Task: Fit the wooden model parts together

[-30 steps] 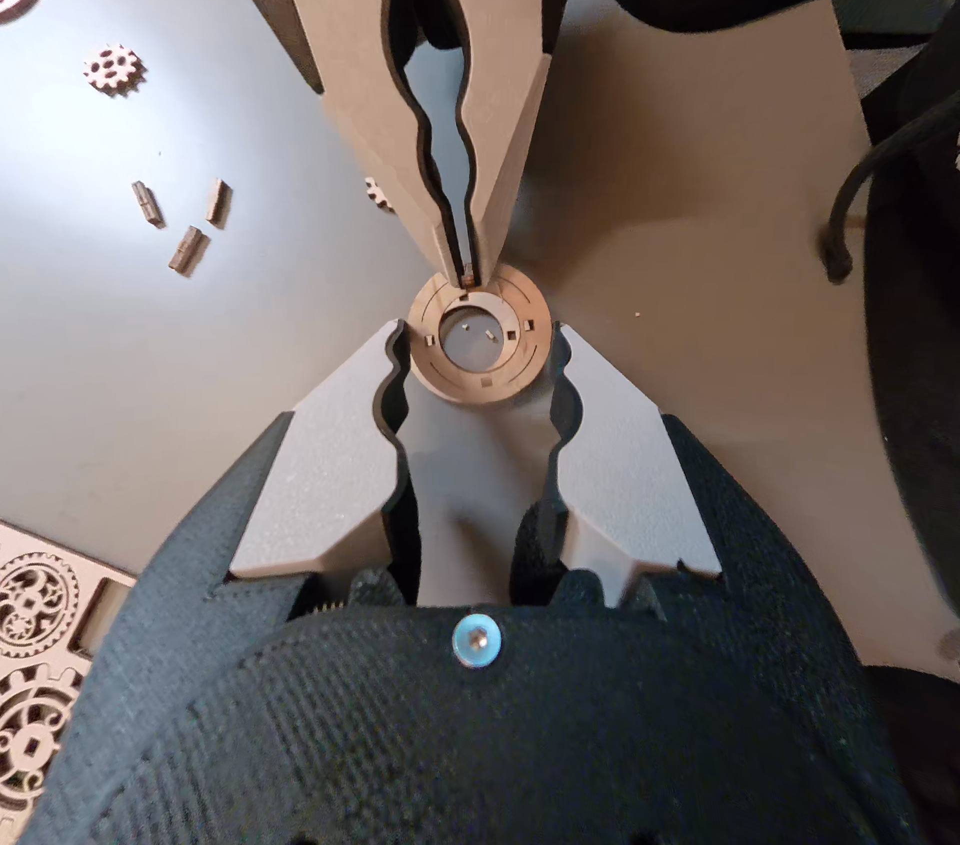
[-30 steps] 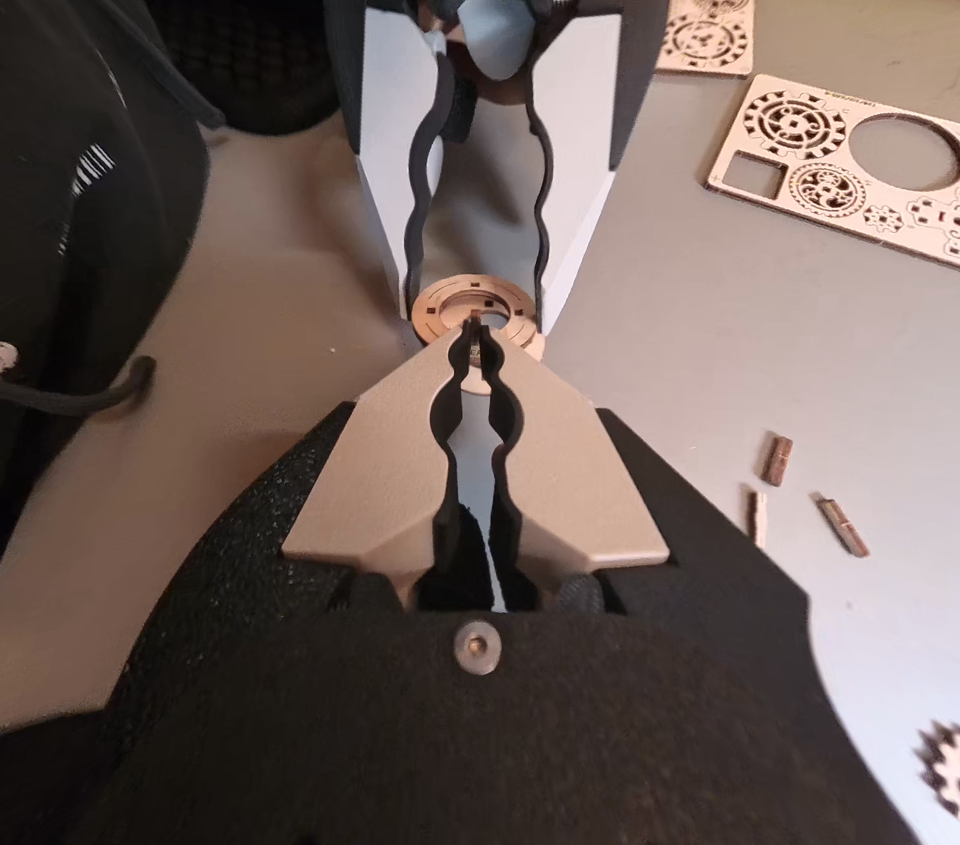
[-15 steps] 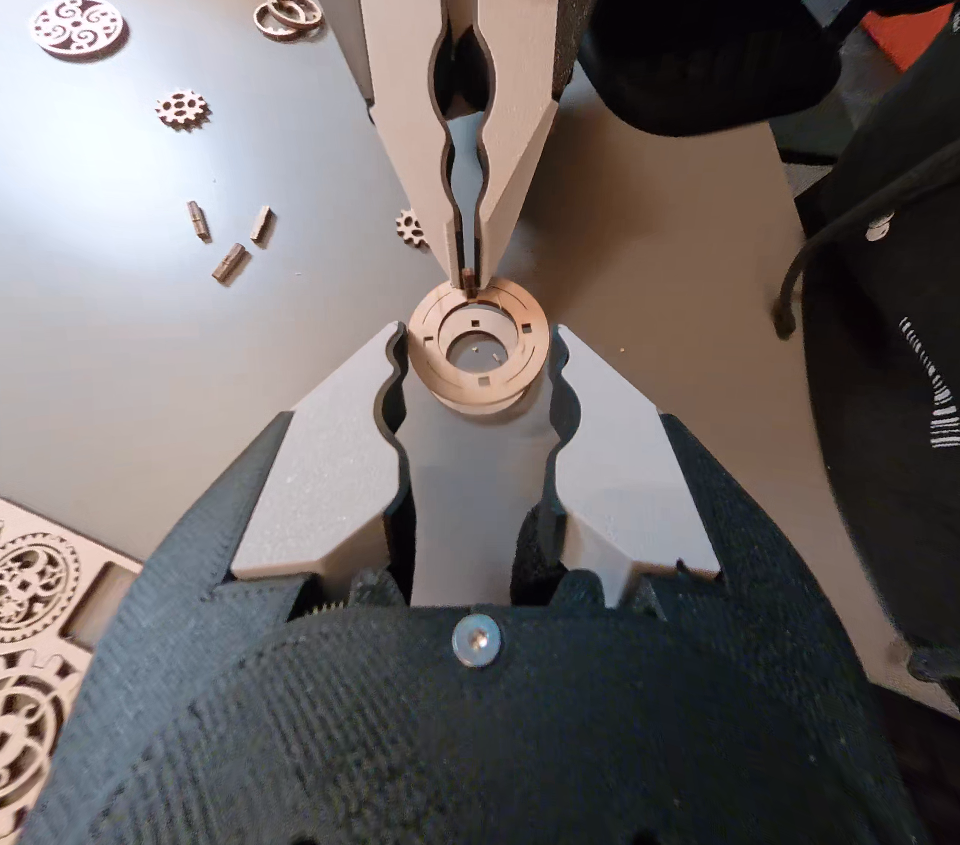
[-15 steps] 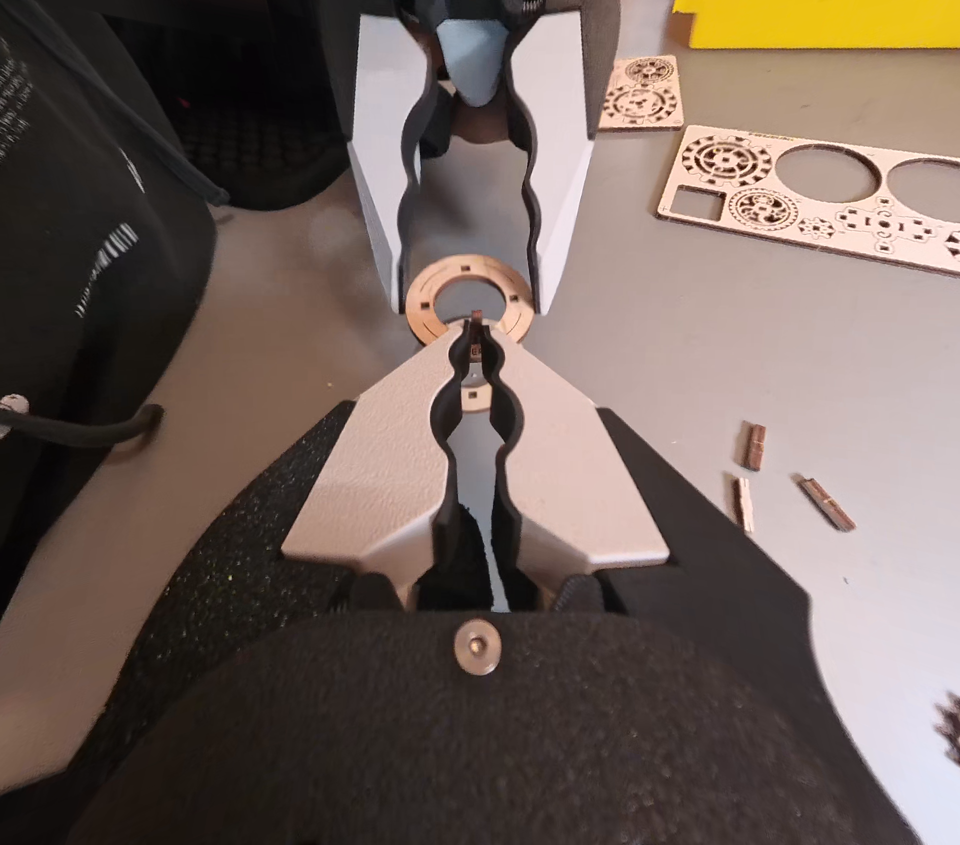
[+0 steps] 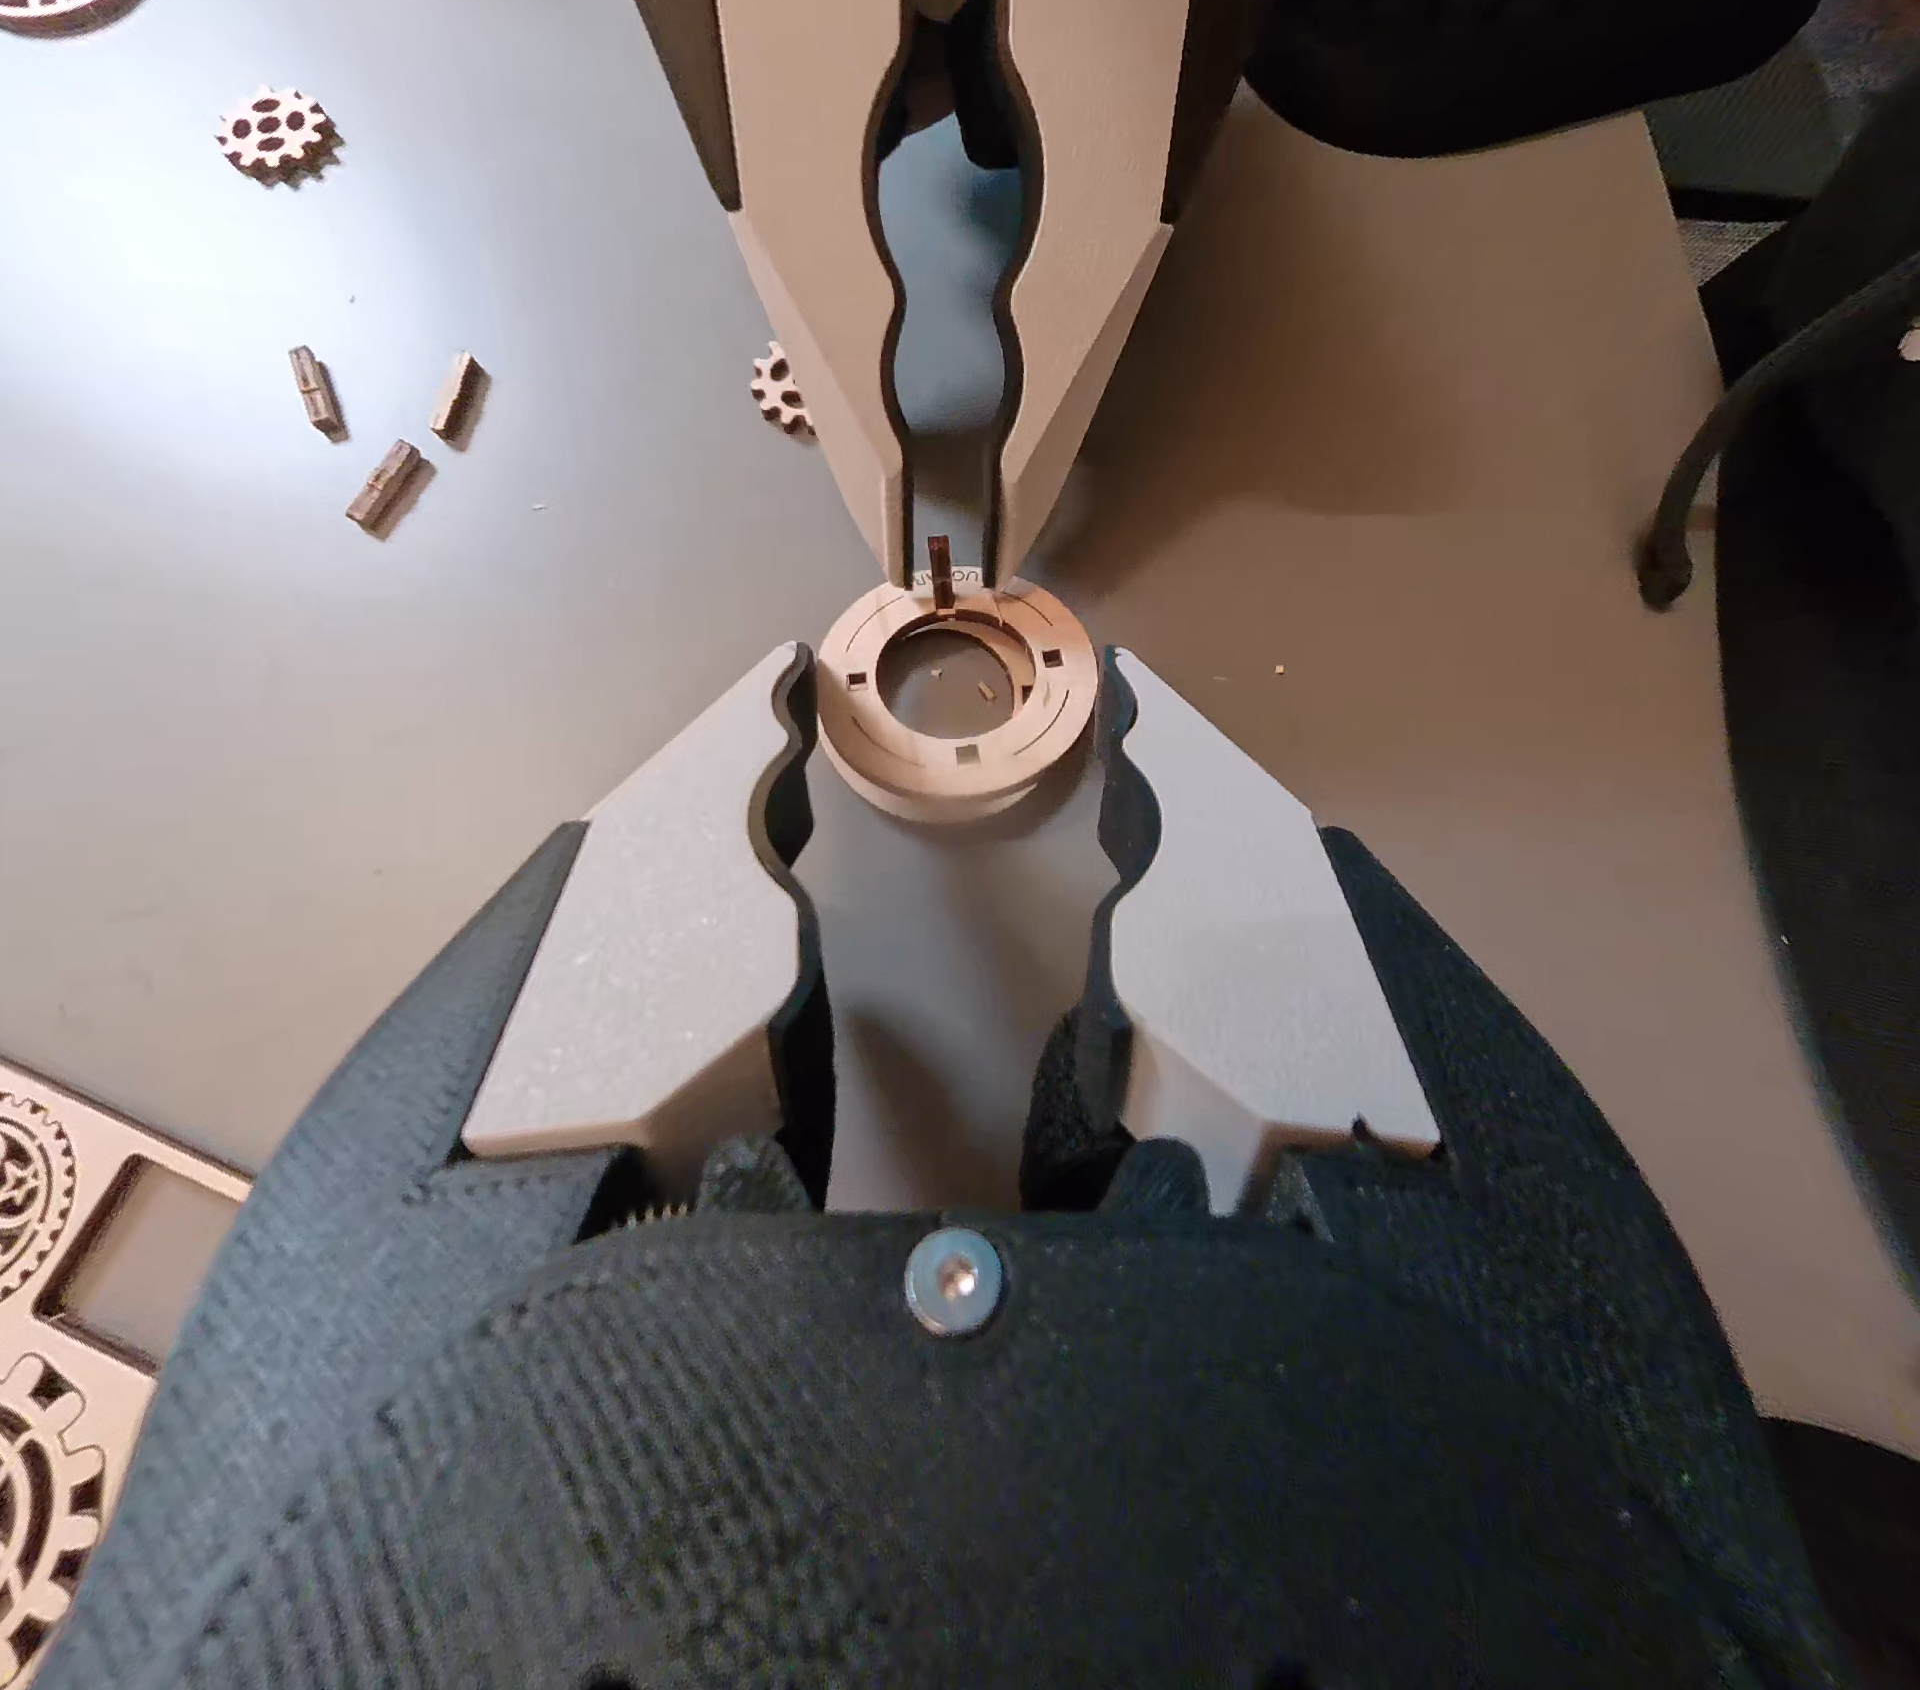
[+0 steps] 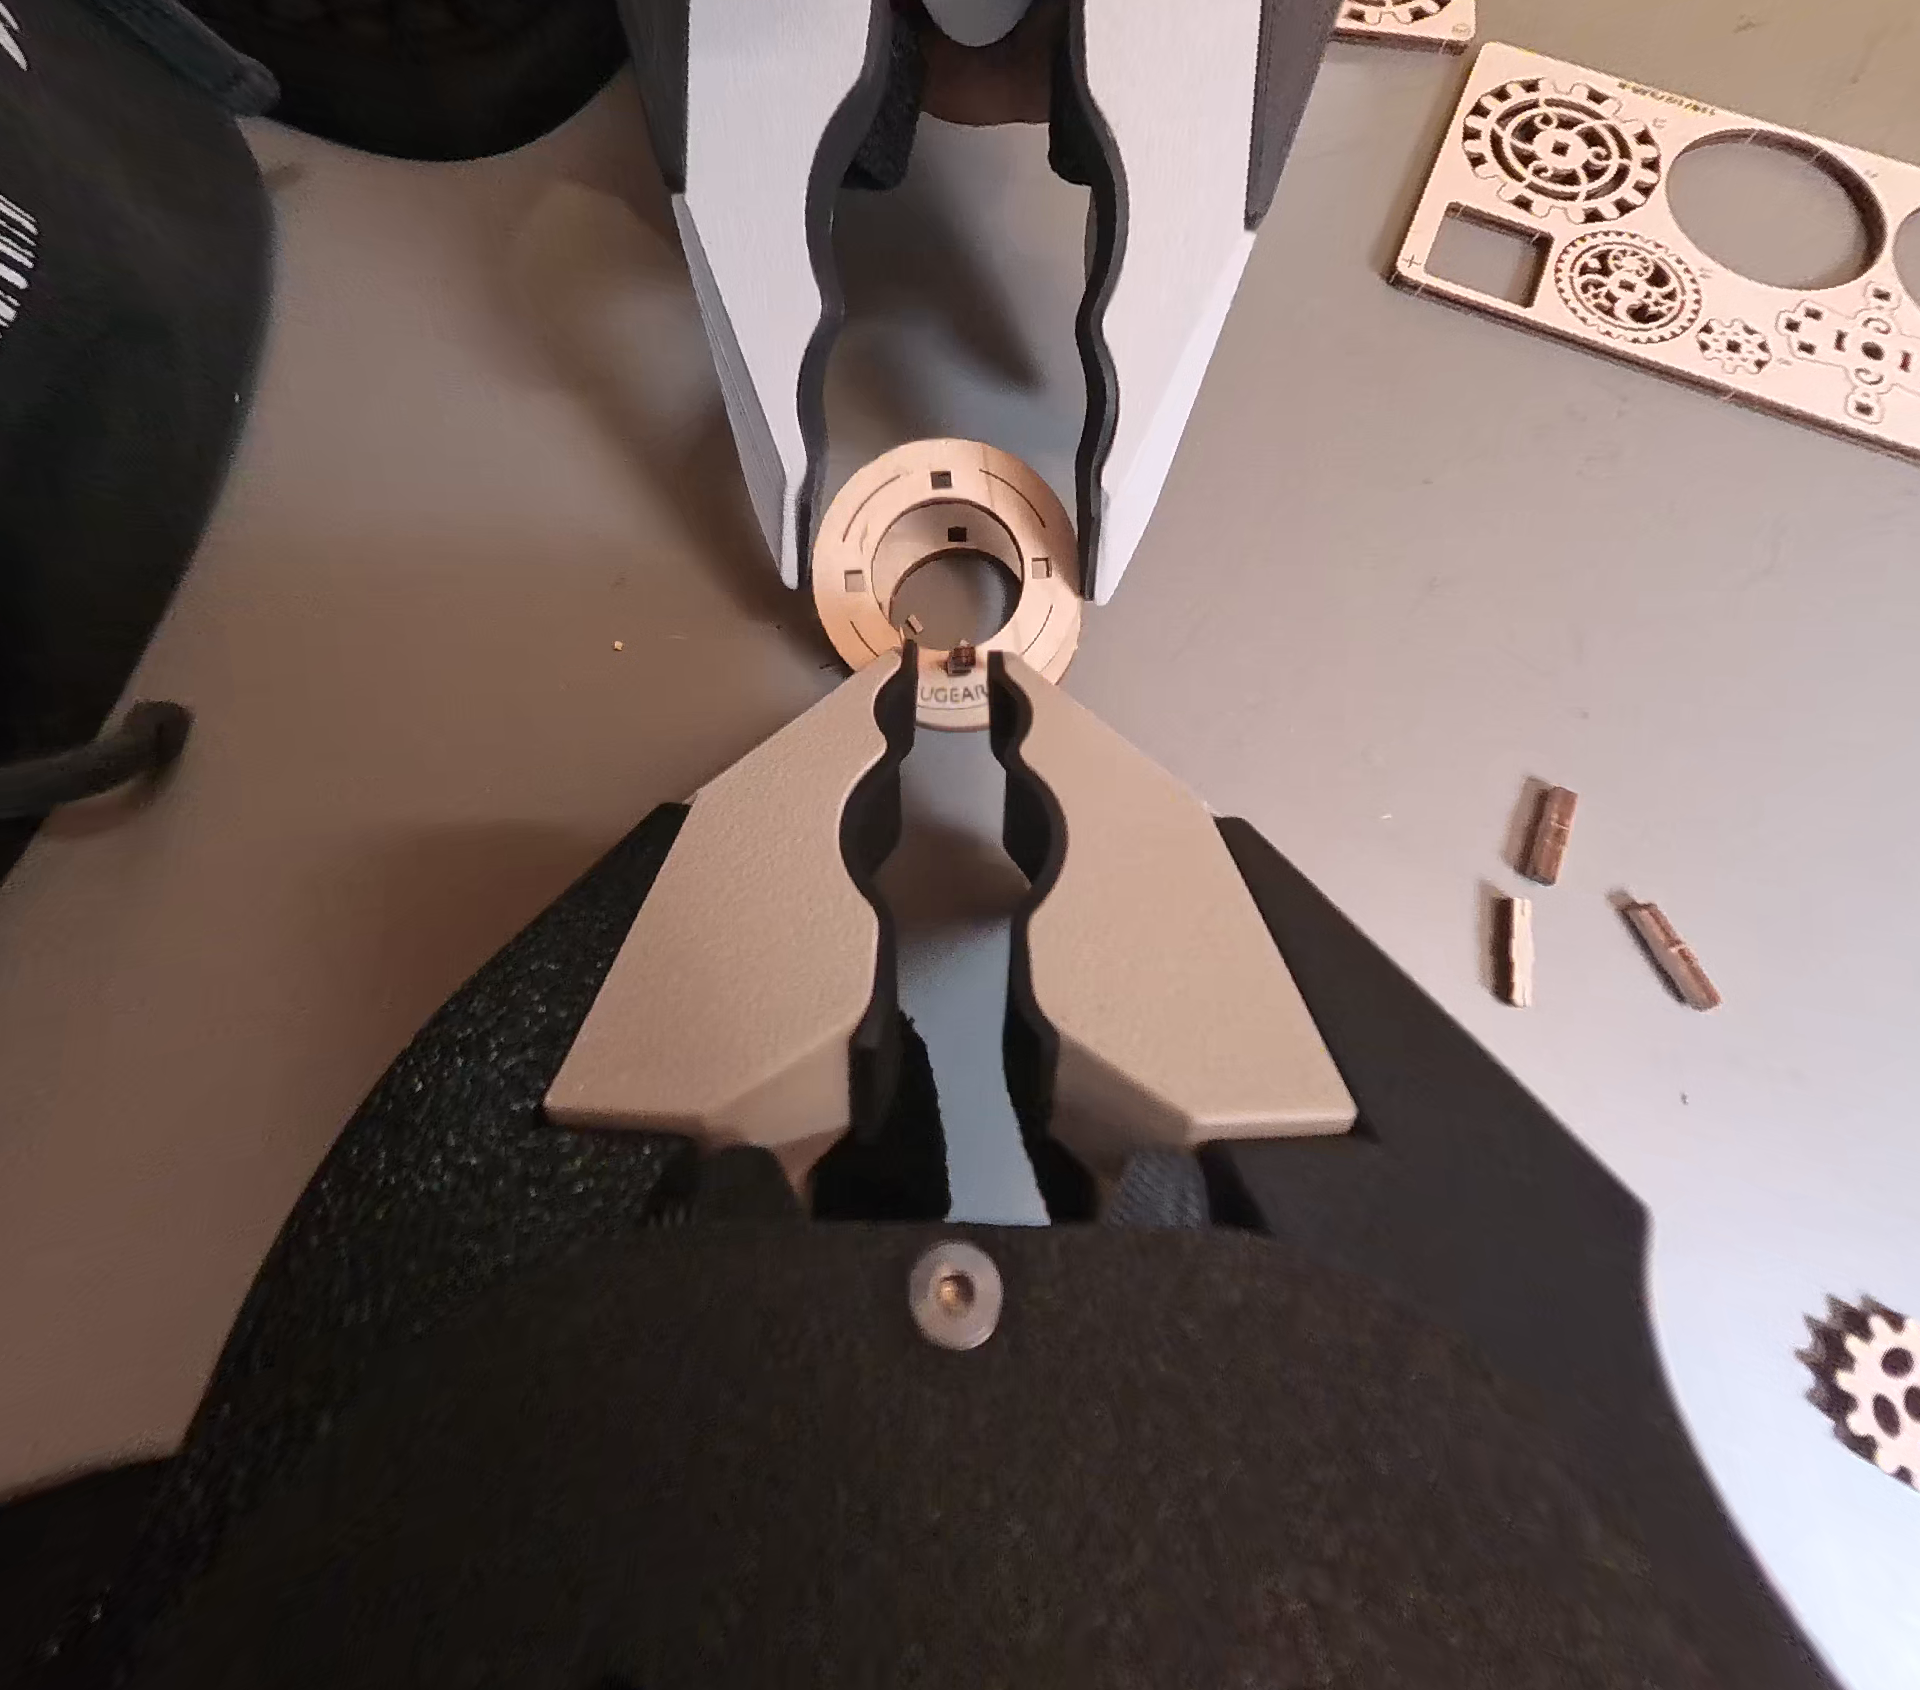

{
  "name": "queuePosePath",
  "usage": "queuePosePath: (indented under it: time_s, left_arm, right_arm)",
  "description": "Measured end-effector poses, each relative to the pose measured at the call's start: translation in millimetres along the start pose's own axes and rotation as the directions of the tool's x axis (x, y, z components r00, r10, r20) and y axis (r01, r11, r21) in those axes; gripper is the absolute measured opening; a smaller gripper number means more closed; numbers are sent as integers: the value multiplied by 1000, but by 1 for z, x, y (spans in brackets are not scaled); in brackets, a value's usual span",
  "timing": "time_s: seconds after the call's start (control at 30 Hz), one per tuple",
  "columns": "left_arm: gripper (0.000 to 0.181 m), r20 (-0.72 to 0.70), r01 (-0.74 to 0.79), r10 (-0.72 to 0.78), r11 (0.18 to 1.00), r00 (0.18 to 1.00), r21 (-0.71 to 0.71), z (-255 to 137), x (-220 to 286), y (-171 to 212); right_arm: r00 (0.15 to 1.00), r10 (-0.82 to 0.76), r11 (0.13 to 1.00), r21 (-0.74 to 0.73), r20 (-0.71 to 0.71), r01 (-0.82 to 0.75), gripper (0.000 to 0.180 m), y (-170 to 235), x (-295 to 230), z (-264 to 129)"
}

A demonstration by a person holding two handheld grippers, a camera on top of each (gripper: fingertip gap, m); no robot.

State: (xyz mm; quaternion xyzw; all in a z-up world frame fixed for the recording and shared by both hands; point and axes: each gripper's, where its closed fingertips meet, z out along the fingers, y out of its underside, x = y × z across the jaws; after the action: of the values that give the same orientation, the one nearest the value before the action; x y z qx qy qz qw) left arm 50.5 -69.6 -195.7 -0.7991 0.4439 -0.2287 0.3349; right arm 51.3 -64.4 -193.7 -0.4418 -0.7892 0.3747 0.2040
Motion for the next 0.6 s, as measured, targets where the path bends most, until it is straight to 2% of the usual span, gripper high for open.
queuePosePath:
  time_s: [0.23, 0.37, 0.43, 0.6]
  left_arm:
    - [53, 1, -16, 16, 1000, 1000, -1, 0, -1, 1]
    - [54, 6, 41, -42, 994, 999, 97, -8, -6, -9]
    - [60, 10, 69, -71, 987, 997, 142, -12, -8, -13]
    - [60, 34, 64, -71, 983, 997, 171, -12, -7, -15]
  right_arm:
    - [1000, -2, 1000, -18, 3, 2, 1, 1, 1, 3]
    - [1000, 17, 999, 52, -19, -16, 1, -7, 6, -3]
    - [999, 24, 996, 92, -32, -21, 1, -14, 6, -6]
    - [998, 24, 991, 130, -54, -17, 1, -21, 5, -8]
